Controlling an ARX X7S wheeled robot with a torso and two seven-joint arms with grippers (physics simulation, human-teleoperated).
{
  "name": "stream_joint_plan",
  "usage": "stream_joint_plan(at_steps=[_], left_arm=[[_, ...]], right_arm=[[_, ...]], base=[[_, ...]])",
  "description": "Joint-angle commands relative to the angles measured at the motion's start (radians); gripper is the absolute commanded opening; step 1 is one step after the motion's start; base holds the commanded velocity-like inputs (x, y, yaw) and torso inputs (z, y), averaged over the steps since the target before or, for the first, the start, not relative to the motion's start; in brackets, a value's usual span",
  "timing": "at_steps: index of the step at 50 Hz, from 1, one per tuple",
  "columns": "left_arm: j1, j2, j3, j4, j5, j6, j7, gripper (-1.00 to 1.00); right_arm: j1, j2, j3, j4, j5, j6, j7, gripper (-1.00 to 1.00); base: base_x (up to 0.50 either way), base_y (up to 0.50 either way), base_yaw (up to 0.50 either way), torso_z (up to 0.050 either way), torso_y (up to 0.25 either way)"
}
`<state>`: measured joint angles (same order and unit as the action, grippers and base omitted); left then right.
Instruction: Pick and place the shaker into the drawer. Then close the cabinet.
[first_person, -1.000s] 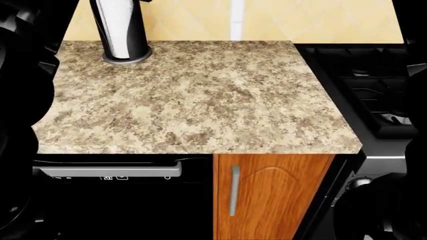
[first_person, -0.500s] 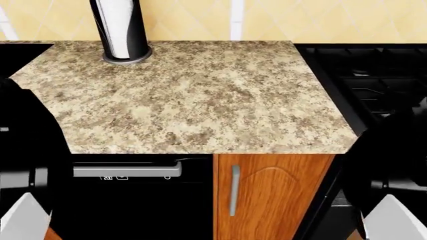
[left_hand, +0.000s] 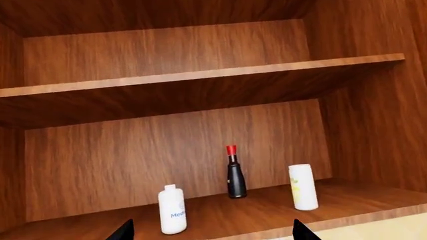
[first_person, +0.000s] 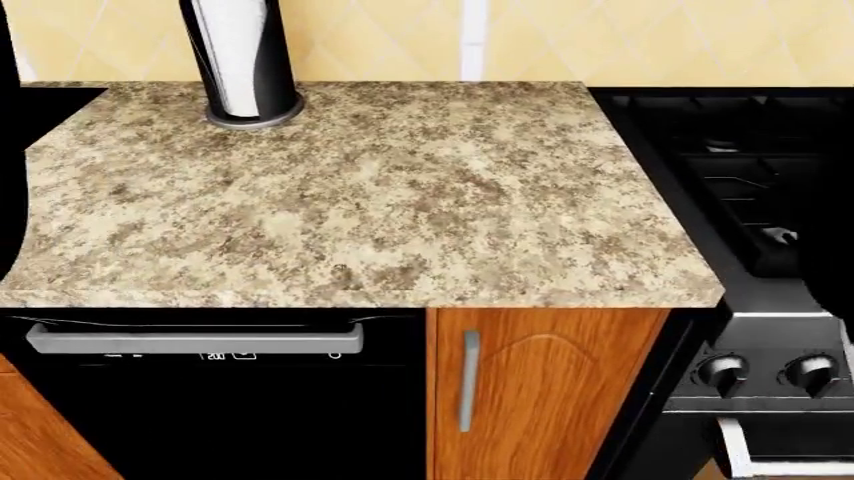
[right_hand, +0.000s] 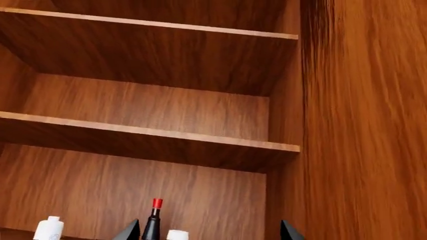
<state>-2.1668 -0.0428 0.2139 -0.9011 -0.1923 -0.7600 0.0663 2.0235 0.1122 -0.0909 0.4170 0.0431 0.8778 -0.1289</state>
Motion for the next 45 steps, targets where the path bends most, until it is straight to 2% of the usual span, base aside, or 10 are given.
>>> stream_joint_plan(at_steps=[1,2,7,12,17,22,29,45], left_arm=[[-0.189,0.042,-0.053,-0.32,0.05,0.063,0.013,1.0],[-0.189,0.042,-0.041,-0.315,0.037,0.041,0.008,1.0],[-0.189,0.043,-0.047,-0.239,-0.074,-0.1,0.025,1.0],[-0.189,0.043,-0.07,-0.217,-0.064,-0.149,0.025,1.0],[-0.189,0.042,-0.15,-0.187,-0.012,-0.209,0.033,1.0],[-0.189,0.042,-0.189,-0.185,0.088,-0.207,0.004,1.0],[-0.189,0.035,-0.21,-0.158,0.155,-0.214,0.036,1.0],[-0.189,0.026,-0.207,-0.159,0.219,-0.204,0.082,1.0]], right_arm=[[0.297,-0.02,-0.047,0.616,-0.028,-0.29,-0.003,1.0],[0.331,-0.026,-0.059,0.697,-0.044,-0.327,-0.011,1.0],[0.333,-0.042,0.044,0.641,-0.174,-0.229,-0.047,1.0],[0.333,-0.033,0.077,0.629,-0.168,-0.185,-0.042,1.0],[0.333,-0.031,0.082,0.62,-0.135,-0.146,-0.057,1.0],[0.333,-0.039,0.075,0.623,-0.144,-0.15,-0.081,1.0],[0.333,-0.052,0.079,0.631,-0.136,-0.17,-0.126,1.0],[0.333,-0.066,0.085,0.658,-0.08,-0.191,-0.157,1.0]], base=[[0.0,0.0,0.0,0.0,0.0],[0.0,0.0,0.0,0.0,0.0],[0.0,0.0,0.0,0.0,0.0],[0.0,0.0,0.0,0.0,0.0],[0.0,0.0,0.0,0.0,0.0],[0.0,0.0,0.0,0.0,0.0],[0.0,0.0,0.0,0.0,0.0],[0.0,0.0,0.0,0.0,0.0]])
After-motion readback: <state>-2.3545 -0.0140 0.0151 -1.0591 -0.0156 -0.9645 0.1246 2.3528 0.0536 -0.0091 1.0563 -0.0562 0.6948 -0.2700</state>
